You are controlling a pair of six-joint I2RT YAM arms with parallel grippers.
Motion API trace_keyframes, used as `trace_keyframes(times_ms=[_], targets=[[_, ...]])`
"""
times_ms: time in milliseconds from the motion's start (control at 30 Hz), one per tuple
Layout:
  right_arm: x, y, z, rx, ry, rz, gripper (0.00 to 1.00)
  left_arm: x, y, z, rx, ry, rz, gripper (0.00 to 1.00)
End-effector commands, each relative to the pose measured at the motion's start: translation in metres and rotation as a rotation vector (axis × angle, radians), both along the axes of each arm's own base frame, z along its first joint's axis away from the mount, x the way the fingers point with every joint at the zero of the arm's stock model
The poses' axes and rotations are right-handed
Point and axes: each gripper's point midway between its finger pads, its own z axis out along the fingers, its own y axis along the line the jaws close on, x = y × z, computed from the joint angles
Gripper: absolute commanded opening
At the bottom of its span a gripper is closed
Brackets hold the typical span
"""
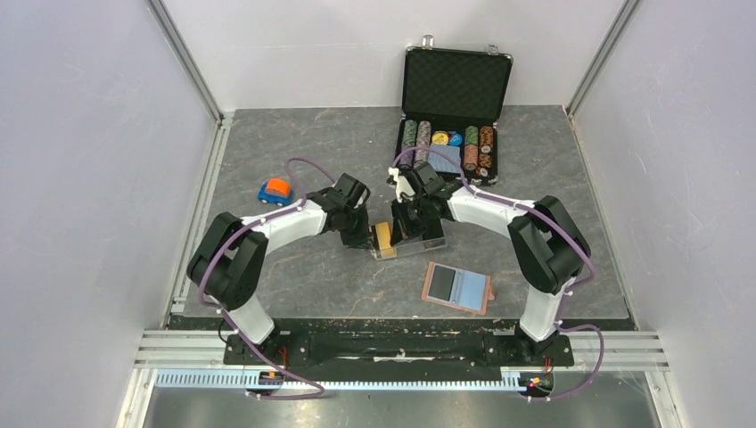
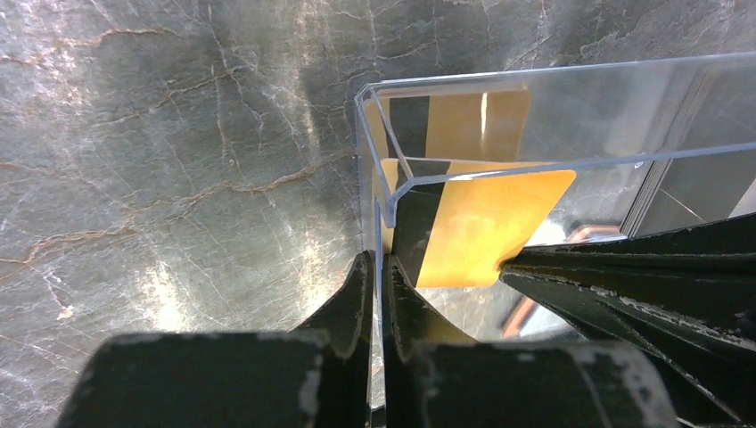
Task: Put the credit cards into the card holder
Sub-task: Pick up the credit card from the storage box.
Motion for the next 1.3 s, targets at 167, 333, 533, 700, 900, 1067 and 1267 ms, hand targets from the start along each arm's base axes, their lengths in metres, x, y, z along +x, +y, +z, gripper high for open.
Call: trace_keyframes(times_ms=[167,333,533,700,900,1067,1267], targets=[[-0.01,0.008,-0.003,0.06,0.006,0.015,0.15,0.005,-0.003,0.007,-0.002,-0.028,-0.004,0.02],[-0.005,0.003,-0.006,0.031,-0.03,0.002,0.3,0.005,-0.001,0.01,0.0,-0.041,0.006,0.02],[0.001,-0.005,-0.007,-0.004,-0.073,-0.018,0.27,0.006,0.001,0.017,0.006,-0.062,0.023,0.02],[-0.001,-0.007,0.0,0.014,-0.11,-0.009,0.44,0.009,0.008,0.027,0.018,-0.107,0.057,0.02],[-0.004,-0.02,-0.011,-0.036,-0.113,-0.016,0.67,0.013,0.012,0.039,0.01,-0.155,0.079,0.02],[0.001,-0.021,-0.017,-0.062,-0.118,-0.011,0.76,0.01,0.009,0.038,-0.009,-0.149,0.068,0.09],[0.008,-0.007,0.005,0.005,-0.13,-0.006,0.73,0.01,0.009,0.037,-0.01,-0.151,0.069,0.2]])
